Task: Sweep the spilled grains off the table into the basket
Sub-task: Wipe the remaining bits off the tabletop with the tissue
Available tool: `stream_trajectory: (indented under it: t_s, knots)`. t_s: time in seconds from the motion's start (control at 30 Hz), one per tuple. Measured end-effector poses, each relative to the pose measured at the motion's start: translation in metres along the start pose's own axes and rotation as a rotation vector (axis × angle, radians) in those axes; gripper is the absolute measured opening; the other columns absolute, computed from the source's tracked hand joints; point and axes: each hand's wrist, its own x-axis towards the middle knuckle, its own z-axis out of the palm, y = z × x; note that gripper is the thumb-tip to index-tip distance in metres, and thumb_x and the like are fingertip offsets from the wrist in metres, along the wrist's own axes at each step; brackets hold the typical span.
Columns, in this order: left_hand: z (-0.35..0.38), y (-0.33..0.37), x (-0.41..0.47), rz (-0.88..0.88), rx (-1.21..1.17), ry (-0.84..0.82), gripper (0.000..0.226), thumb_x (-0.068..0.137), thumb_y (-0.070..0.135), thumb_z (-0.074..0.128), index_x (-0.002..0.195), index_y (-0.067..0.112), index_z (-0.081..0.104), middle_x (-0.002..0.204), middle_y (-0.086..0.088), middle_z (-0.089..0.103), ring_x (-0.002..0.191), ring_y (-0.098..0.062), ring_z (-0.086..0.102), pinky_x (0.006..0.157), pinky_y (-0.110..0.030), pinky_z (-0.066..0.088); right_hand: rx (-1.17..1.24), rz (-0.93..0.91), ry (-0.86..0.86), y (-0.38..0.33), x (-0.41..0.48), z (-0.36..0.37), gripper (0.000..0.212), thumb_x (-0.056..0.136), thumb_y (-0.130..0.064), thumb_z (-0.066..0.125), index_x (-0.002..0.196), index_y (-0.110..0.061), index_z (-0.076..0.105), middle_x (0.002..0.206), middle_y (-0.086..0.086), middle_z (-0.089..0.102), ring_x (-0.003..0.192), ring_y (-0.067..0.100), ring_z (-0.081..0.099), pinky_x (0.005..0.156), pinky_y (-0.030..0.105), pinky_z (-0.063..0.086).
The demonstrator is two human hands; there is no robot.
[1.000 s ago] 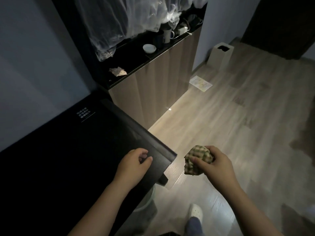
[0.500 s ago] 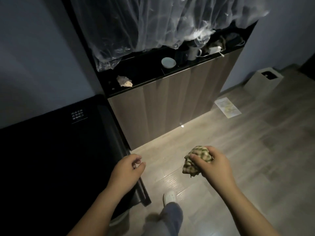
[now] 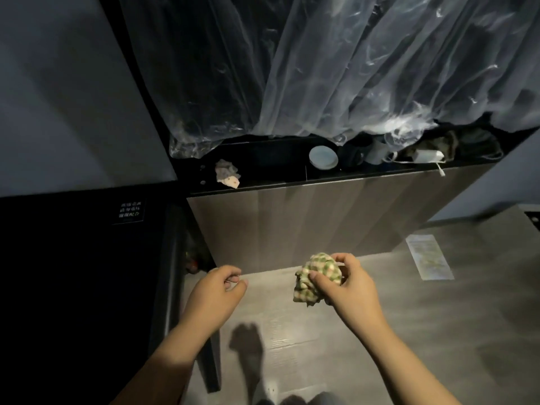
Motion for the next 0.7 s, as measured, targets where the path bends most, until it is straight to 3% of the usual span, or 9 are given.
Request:
stream_trajectory:
  t_s: [0.13,0.23,0.3,0.43,0.57,0.7]
  knots:
    - [0.012,0.013,0.013,-0.096,-0.066,0.085,0.023,0.085,0.028,0.065,0.107,0.023,0.065,0.094,0.008,0.065,0.086,-0.004,0.062,0.083,-0.026,0.050,-0.009,-0.093,-0.106,-0.007,0.057,-0.006,0.036,0.076,-0.022,0.079,0.096,-0.024,0.049,0.085,-0.001,0.067,0.064,0.014,0.064,0.059,0.031,0.053]
    - [0.030,0.026,0.014,-0.185,-0.142,0.217,0.017,0.080,0.029,0.064,0.094,0.020,0.065,0.074,0.012,0.060,0.068,-0.002,0.056,0.074,-0.022,0.044,-0.030,-0.169,-0.201,-0.011,0.095,-0.009,0.032,0.080,-0.020,0.075,0.090,-0.023,0.044,0.076,-0.001,0.065,0.054,0.012,0.062,0.061,0.042,0.056]
    - [0.044,0.036,0.014,-0.250,-0.111,0.288,0.009,0.083,0.023,0.065,0.091,0.020,0.064,0.074,0.012,0.059,0.070,-0.004,0.056,0.073,-0.021,0.041,-0.052,-0.217,-0.263,-0.009,0.121,-0.014,0.030,0.082,-0.019,0.073,0.085,-0.025,0.044,0.070,0.000,0.063,0.051,0.014,0.061,0.061,0.046,0.055]
    - [0.074,0.052,0.006,-0.423,-0.180,0.371,0.023,0.088,0.025,0.063,0.111,0.019,0.063,0.101,0.006,0.063,0.090,-0.005,0.058,0.074,-0.014,0.041,-0.100,-0.293,-0.396,-0.010,0.166,-0.020,0.019,0.081,-0.016,0.072,0.082,-0.025,0.056,0.071,-0.004,0.065,0.059,0.012,0.063,0.063,0.043,0.056]
    - [0.101,0.060,0.004,-0.519,-0.216,0.422,0.026,0.087,0.027,0.064,0.113,0.020,0.063,0.096,0.008,0.063,0.089,-0.006,0.059,0.080,-0.020,0.045,-0.075,-0.346,-0.463,-0.012,0.194,-0.016,0.014,0.083,-0.011,0.070,0.081,-0.023,0.063,0.076,-0.004,0.068,0.060,0.005,0.063,0.061,0.030,0.054]
    - [0.115,0.061,0.005,-0.593,-0.232,0.428,0.032,0.088,0.032,0.062,0.118,0.023,0.061,0.095,0.010,0.060,0.091,-0.008,0.058,0.082,-0.024,0.046,-0.079,-0.333,-0.463,-0.010,0.226,0.007,0.010,0.082,-0.021,0.072,0.086,-0.027,0.065,0.084,-0.008,0.069,0.081,0.013,0.065,0.071,0.037,0.056]
